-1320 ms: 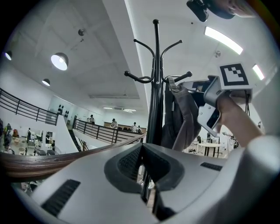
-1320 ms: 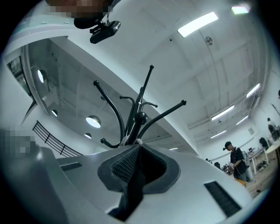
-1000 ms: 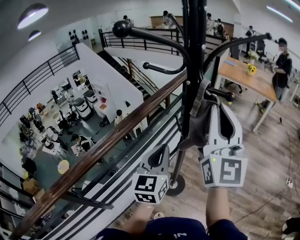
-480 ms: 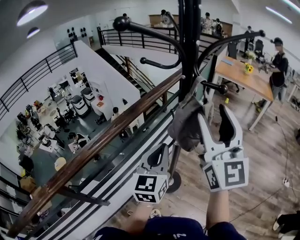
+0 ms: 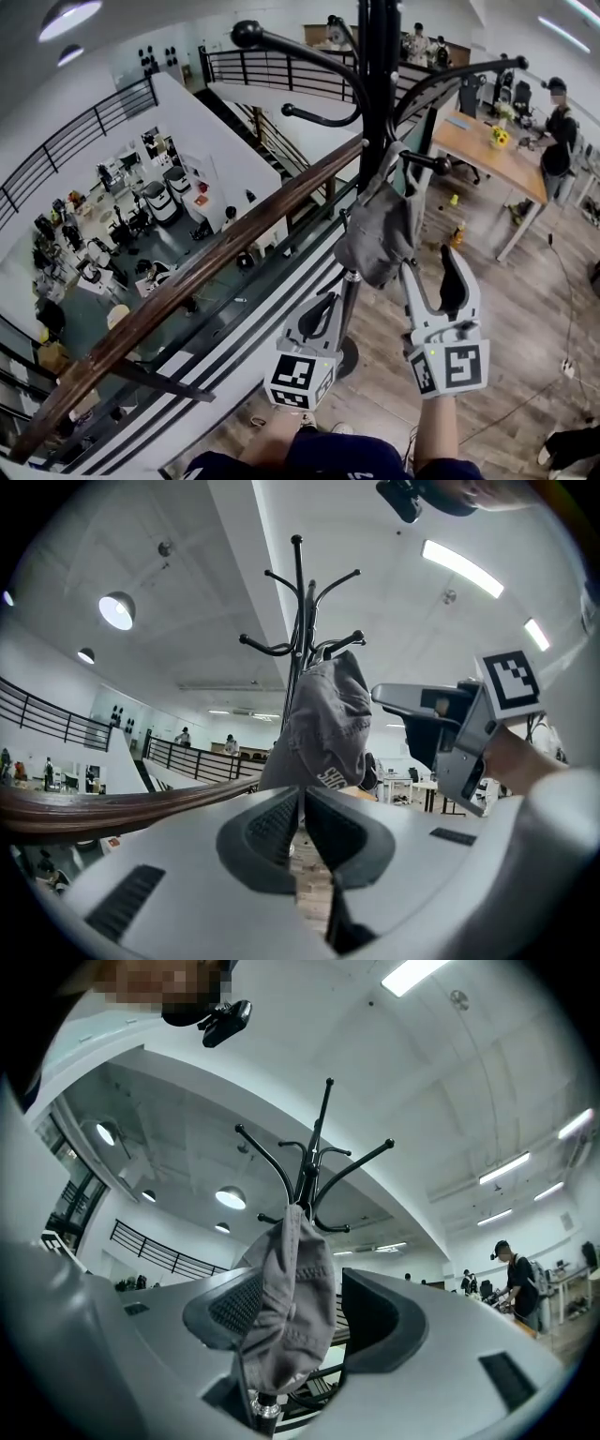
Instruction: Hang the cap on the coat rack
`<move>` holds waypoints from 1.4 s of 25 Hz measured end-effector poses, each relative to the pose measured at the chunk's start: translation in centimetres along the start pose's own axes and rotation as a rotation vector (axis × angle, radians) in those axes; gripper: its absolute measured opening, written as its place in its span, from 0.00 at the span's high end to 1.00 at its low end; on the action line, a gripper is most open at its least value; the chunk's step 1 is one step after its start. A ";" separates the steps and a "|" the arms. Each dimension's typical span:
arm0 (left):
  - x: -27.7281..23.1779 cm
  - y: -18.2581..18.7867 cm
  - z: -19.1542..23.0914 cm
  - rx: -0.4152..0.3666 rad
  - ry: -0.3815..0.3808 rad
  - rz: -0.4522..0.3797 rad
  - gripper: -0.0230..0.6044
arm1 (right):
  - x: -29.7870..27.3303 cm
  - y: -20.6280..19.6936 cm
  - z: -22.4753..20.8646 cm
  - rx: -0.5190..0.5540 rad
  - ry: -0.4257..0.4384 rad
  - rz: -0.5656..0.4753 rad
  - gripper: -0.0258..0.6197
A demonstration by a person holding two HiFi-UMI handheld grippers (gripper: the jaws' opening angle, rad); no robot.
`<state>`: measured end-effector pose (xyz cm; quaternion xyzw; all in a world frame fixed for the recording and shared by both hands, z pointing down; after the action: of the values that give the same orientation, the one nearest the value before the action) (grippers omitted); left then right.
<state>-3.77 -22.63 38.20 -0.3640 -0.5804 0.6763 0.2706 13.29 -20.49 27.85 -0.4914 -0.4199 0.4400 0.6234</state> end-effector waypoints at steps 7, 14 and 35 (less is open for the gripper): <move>0.4 -2.3 -0.7 -0.030 -0.038 0.021 0.96 | 1.8 -5.1 -0.3 -0.052 -0.033 0.062 0.54; 1.0 -5.9 0.0 -0.044 0.007 0.093 0.96 | 2.8 -11.4 0.6 -0.094 -0.030 0.191 0.57; 1.7 -8.4 1.3 -0.043 0.053 0.112 0.96 | 3.9 -16.5 3.4 0.001 0.016 0.337 0.80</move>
<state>-6.31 -20.51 46.25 -0.4194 -0.5662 0.6678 0.2397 13.29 -18.11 44.98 -0.5581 -0.3265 0.5346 0.5442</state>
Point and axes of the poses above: the fingertips, and each gripper's own axes: x backward along the fingers, z to its left, y out of its top, the point moved 6 cm from there along x, backward along the fingers, and after that the axes turned 12 degrees about z, right-handed, at the moved point
